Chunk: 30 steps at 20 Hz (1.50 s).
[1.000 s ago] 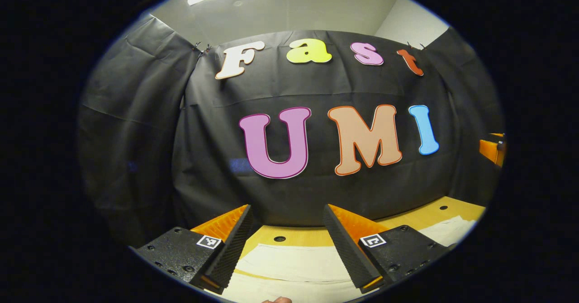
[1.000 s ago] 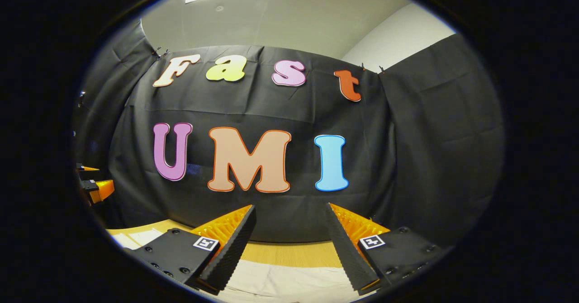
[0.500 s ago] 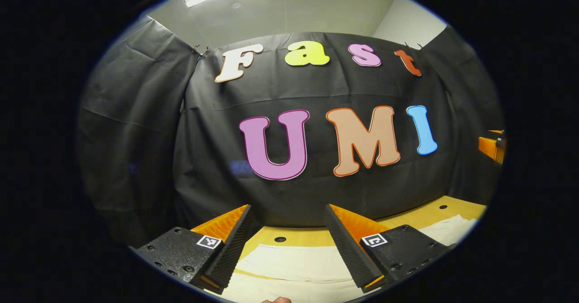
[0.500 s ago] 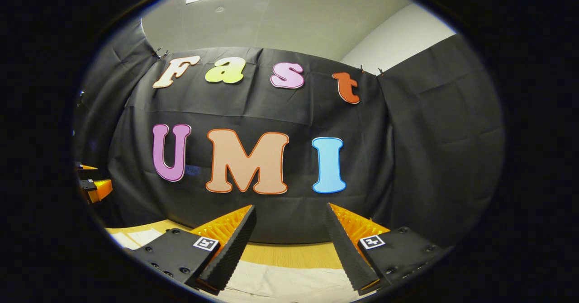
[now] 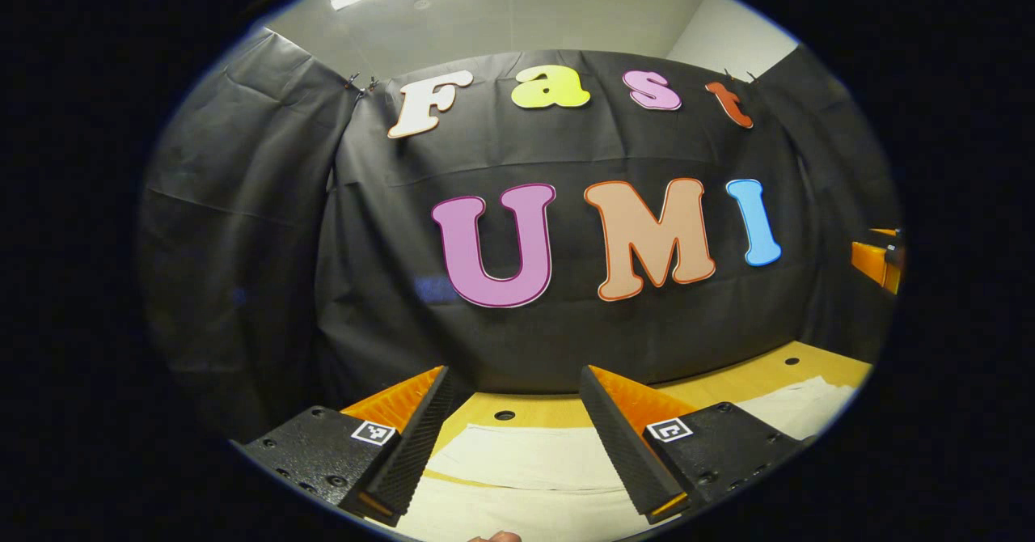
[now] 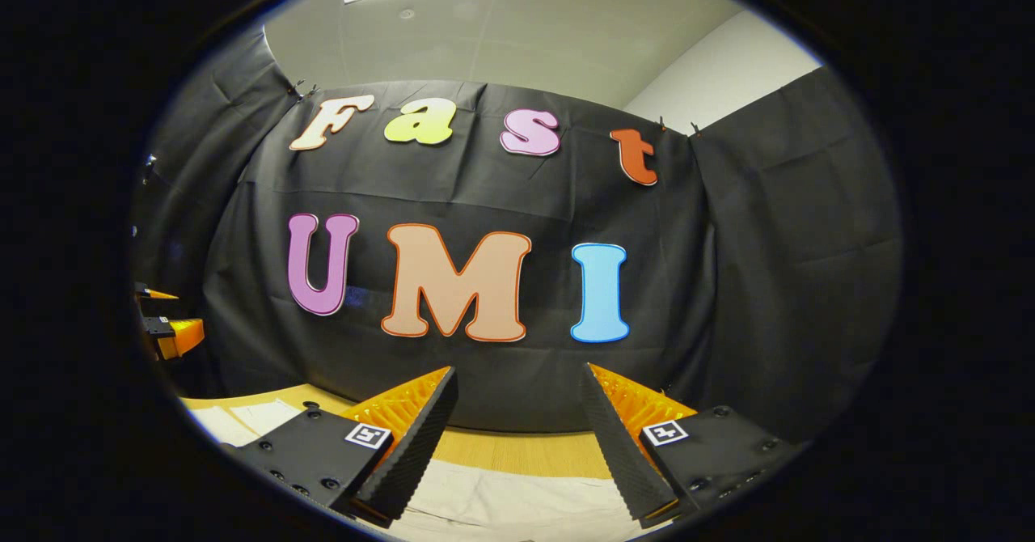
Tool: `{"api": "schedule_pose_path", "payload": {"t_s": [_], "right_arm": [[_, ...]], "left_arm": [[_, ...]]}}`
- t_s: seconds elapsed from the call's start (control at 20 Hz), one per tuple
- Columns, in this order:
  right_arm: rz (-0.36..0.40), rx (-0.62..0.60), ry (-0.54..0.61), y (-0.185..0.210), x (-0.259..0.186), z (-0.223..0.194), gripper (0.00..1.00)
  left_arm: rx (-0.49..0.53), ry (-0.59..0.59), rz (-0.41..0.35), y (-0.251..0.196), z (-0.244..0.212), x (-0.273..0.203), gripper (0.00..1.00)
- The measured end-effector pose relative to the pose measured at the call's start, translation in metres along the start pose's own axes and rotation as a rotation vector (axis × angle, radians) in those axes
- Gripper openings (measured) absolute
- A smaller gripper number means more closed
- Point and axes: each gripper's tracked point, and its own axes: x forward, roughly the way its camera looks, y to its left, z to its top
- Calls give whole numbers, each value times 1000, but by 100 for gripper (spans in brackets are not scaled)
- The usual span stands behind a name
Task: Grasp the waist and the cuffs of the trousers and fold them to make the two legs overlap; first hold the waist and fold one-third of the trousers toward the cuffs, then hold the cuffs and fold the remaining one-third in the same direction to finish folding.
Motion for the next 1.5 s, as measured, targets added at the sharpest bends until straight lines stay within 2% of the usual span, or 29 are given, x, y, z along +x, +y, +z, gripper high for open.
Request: {"api": "schedule_pose_path", "payload": {"t_s": [0.2, 0.4, 0.7, 0.95, 1.25, 1.5], "right_arm": [[37, 10, -22, 10, 0, 0, 97], [70, 30, -12, 21, -1, -10, 98], [76, 59, 27, 27, 0, -30, 97], [81, 57, 48, 32, 1, -41, 97], [72, 53, 69, 32, 2, -51, 97], [86, 60, 77, 33, 1, -51, 97]], "left_arm": [[132, 69, -92, -5, -30, -9, 96], [253, 151, -132, 7, -62, -24, 96], [411, 279, -166, 29, -122, -52, 96], [566, 419, -231, 51, -182, -80, 96], [687, 570, -337, 68, -245, -116, 97], [768, 712, -481, 71, -291, -146, 97]]}}
